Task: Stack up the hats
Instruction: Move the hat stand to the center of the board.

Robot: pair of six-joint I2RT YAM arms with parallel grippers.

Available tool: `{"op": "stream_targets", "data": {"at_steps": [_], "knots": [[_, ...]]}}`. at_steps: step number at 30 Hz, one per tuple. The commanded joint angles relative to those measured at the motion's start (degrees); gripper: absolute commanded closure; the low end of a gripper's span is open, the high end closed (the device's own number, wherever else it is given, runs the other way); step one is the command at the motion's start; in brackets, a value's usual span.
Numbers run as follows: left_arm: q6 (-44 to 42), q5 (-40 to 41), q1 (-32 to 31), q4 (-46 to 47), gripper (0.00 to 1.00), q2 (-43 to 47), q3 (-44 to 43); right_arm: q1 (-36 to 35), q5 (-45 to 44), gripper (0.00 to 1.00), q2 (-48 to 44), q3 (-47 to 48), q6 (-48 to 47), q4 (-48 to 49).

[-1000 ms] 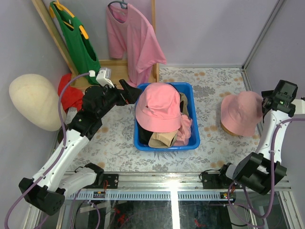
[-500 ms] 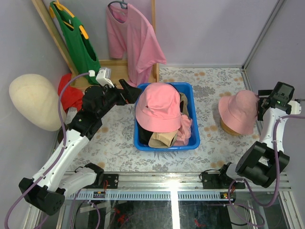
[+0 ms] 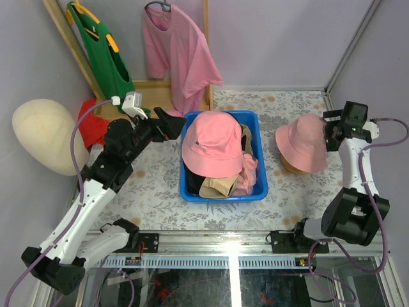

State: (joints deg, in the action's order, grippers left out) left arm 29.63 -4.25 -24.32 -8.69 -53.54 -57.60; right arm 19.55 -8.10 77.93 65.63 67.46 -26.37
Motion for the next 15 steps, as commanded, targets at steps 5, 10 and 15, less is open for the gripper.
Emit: {"op": "stream_targets", "data": {"at_steps": [5, 10, 15], "knots": [[-0.26, 1.72, 0.41, 1.37, 0.02, 2.27, 0.74, -7.79, -3.11, 0.0, 4.64, 4.0, 3.73, 0.05], [-0.32, 2.25, 0.32, -0.13, 0.02, 3.67, 0.66, -11.94, -3.83, 0.0, 9.38, 9.21, 4.76, 0.38], [-0.29, 2.71, 0.32, -2.37, 0.02, 5.19, 0.31, -15.03, -5.02, 0.0, 13.03, 13.1, 4.91, 0.18]]}}
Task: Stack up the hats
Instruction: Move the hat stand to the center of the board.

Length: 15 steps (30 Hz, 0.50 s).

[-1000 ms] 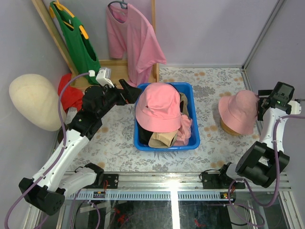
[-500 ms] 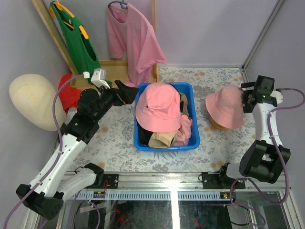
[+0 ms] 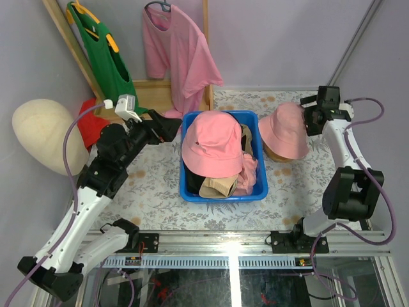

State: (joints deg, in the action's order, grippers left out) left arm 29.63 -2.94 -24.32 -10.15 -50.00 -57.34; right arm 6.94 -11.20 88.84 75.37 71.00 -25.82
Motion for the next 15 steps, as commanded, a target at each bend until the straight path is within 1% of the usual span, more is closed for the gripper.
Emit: {"op": "stream_targets", "data": {"at_steps": [1, 4, 8, 15], "knots": [[-0.23, 1.37, 0.32, -1.27, 0.03, 1.92, -0.01, -2.53, -1.95, 0.01, 2.47, 3.71, 1.29, -0.43], [0.04, 1.21, 0.32, -2.15, 0.03, 2.62, -0.03, -2.55, -3.34, 0.0, 2.09, 4.67, -0.11, -0.86], [0.62, 0.52, 0.31, -2.85, 0.03, 2.84, -0.53, -2.55, -5.65, 0.0, 0.08, 6.56, -4.29, -1.97], [2.19, -2.51, 0.25, -3.29, 0.03, 0.7, -1.53, -2.55, -7.45, 0.0, -2.07, 11.82, -12.21, -4.54]]}}
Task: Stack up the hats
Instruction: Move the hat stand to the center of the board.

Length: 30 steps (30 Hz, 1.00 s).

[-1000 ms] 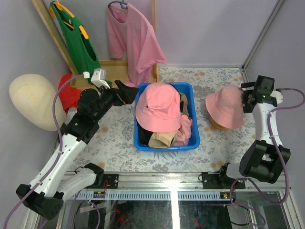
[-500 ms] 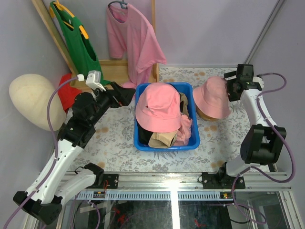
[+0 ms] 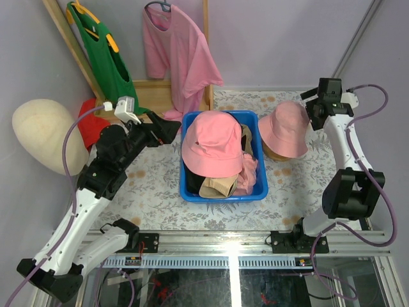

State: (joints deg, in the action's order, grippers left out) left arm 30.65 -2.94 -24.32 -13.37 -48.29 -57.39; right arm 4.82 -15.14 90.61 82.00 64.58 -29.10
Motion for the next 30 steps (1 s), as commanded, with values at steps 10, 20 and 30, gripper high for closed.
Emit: {"op": "stream_targets", "data": {"at_steps": [10, 20, 30], "knots": [[1.95, -7.77, 0.17, 0.36, 0.04, -4.11, -1.5, -0.42, -4.53, 0.01, -7.13, 9.78, -13.2, -4.87], [1.67, -9.48, -2.17, 2.99, 0.07, -8.31, -1.24, -5.32, -2.07, 0.0, -9.23, 19.41, -24.18, -8.81], [1.68, -6.43, -7.04, 5.55, 0.12, -12.85, -1.22, -16.85, -1.64, 0.0, -10.86, 20.34, -28.01, -10.78]]}}
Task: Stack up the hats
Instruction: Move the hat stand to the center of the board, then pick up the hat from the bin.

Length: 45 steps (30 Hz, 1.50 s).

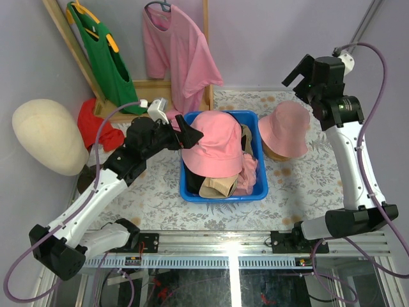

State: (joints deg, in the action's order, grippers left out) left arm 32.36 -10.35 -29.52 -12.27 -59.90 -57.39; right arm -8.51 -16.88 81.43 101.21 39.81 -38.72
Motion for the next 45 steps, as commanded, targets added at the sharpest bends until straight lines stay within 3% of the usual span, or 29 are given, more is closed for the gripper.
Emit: {"op": "stream_targets", "data": {"at_steps": [1, 13, 20, 27, 33, 39, 45], "knots": [[0.13, 1.54, -2.33, 4.64, 0.12, -1.76, -1.23, -4.78, -0.1, 0.0, -1.8, 0.85, -3.49, -1.26], [0.86, 8.35, -6.21, 5.33, 0.28, -4.55, -1.85, -24.02, -4.46, 0.0, 0.09, -4.28, -3.09, -0.75], [1.19, 10.64, -7.19, 5.55, 0.52, -4.44, -1.2, -28.14, -2.24, 0.08, 0.65, -9.57, -1.64, 1.64], [1.22, 11.33, -7.48, 5.77, 0.66, -4.59, -1.16, -30.53, -1.25, 0.15, 2.74, -11.21, -1.06, 2.68], [0.97, 11.4, -7.58, 5.77, 0.76, -4.36, -1.13, -31.12, 0.67, 0.3, 3.54, -12.69, -0.33, 4.05], [0.86, 11.39, -7.57, 5.85, 0.81, -3.78, -0.81, -31.11, 1.71, 0.64, 4.29, -13.09, 0.08, 4.18], [0.96, 11.21, -7.62, 6.11, 0.81, -2.97, -0.09, -31.12, 2.55, 0.82, 4.19, -13.53, 0.49, 4.48]]}}
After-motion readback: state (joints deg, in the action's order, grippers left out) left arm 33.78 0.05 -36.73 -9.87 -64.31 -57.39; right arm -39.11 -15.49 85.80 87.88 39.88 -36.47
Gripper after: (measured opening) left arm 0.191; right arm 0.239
